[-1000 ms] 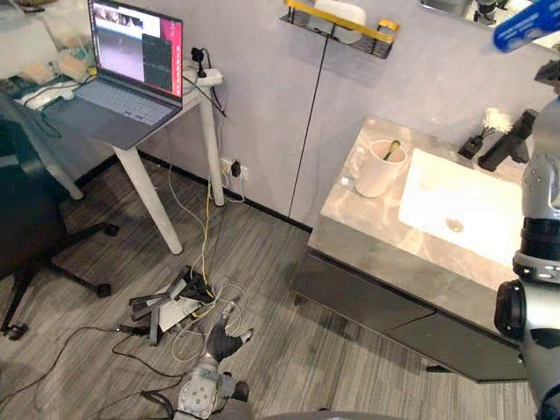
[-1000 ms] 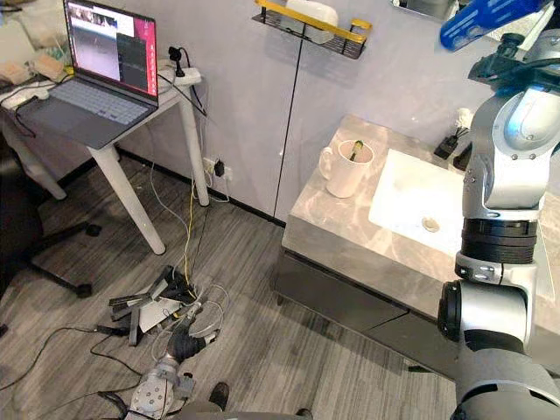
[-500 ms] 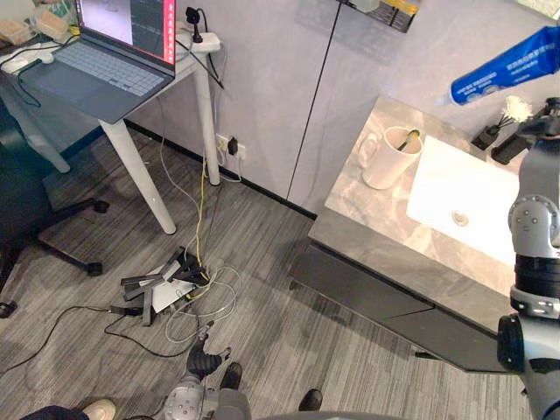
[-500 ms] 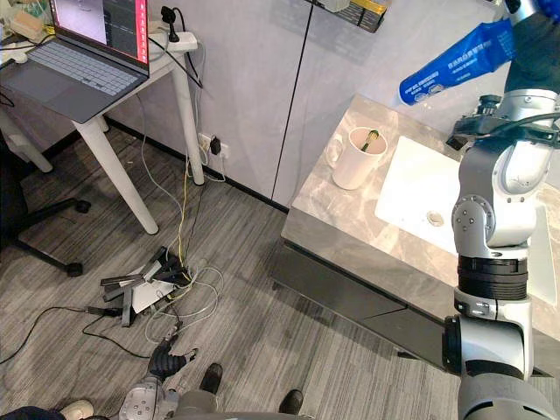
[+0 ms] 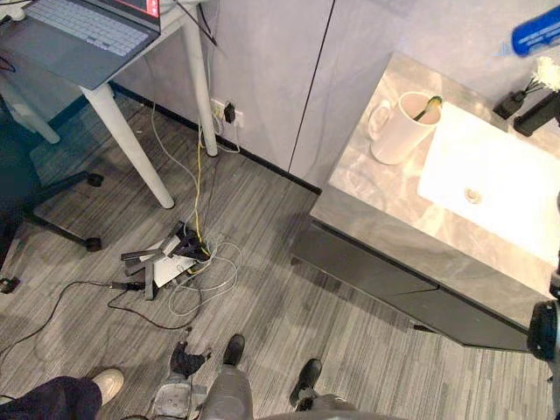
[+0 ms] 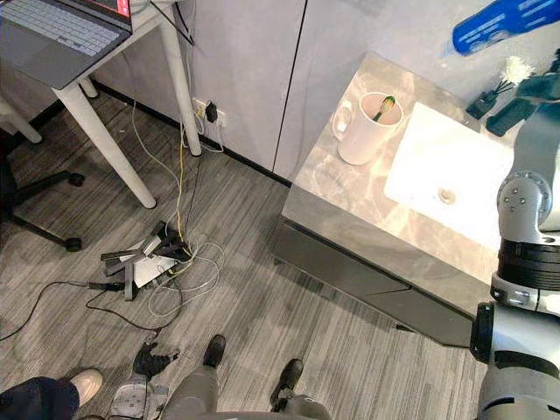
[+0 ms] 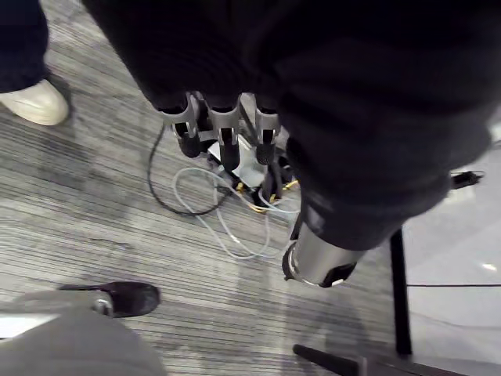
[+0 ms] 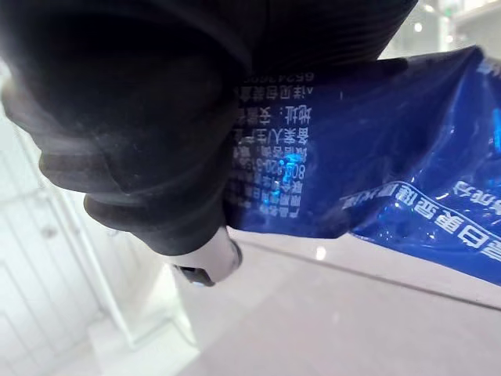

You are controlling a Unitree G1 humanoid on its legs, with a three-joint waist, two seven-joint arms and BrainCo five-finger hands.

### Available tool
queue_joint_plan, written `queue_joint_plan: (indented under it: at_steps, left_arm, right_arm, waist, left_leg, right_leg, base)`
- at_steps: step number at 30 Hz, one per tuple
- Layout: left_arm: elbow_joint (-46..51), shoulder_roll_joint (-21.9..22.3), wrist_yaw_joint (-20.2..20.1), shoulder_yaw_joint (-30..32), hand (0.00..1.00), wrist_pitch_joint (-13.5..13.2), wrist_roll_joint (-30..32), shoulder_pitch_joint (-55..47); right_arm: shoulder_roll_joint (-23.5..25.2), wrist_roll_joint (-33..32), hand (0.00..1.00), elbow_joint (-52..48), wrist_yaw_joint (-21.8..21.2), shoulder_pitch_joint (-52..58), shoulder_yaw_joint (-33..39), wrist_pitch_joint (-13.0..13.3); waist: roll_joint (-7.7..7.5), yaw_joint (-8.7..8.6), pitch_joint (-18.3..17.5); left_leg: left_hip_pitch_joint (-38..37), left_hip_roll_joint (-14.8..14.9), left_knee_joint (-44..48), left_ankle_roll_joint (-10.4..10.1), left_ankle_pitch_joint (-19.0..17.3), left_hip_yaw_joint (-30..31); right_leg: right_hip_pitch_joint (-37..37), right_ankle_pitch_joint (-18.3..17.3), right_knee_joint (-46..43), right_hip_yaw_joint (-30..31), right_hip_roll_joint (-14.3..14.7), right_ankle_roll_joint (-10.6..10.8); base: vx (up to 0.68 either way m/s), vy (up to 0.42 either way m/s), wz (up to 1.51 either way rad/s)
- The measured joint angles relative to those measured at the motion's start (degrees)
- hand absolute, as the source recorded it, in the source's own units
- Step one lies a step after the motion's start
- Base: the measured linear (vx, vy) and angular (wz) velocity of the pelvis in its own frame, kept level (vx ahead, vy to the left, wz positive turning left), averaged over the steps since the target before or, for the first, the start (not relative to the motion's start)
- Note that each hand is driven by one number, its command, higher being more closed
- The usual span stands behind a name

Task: Organize washtable

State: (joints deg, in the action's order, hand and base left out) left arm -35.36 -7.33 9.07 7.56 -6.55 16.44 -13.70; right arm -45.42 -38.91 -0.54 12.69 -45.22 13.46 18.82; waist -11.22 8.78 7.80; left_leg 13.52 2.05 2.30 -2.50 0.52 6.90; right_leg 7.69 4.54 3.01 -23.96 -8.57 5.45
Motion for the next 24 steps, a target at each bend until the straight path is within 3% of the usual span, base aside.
queue_joint_plan:
  at_steps: [17,24]
  left_arm:
    - [1.58,0.51,1.04,-1.05,0.0,-0.09,-1.15,0.25]
    - [1.55,0.51,1.02,-1.15,0.0,-0.32,-2.28,0.25]
  right_arm:
    - [0.01,0.14,1.0,-0.53,-0.12,0.77,-0.32,-0.68]
    - [0.0,0.29,1.0,0.31,-0.15,0.76,-1.34,-1.39]
  waist:
    - [2.34,0.26,1.69]
    - [2.43,0.18,2.35]
  left_leg:
    - [4.4,0.0,2.37,-0.17,-0.11,0.75]
    - [6.29,0.08,2.69,-0.43,0.12,0.86]
  right_leg:
    - [2.76,0.27,-0.04,-1.22,0.25,-0.35]
    - [4.62,0.59,-0.04,-1.03,0.35,-0.57]
  base:
    - [0.0,0.003,0.04]
    - [-0.02,0.003,-0.02]
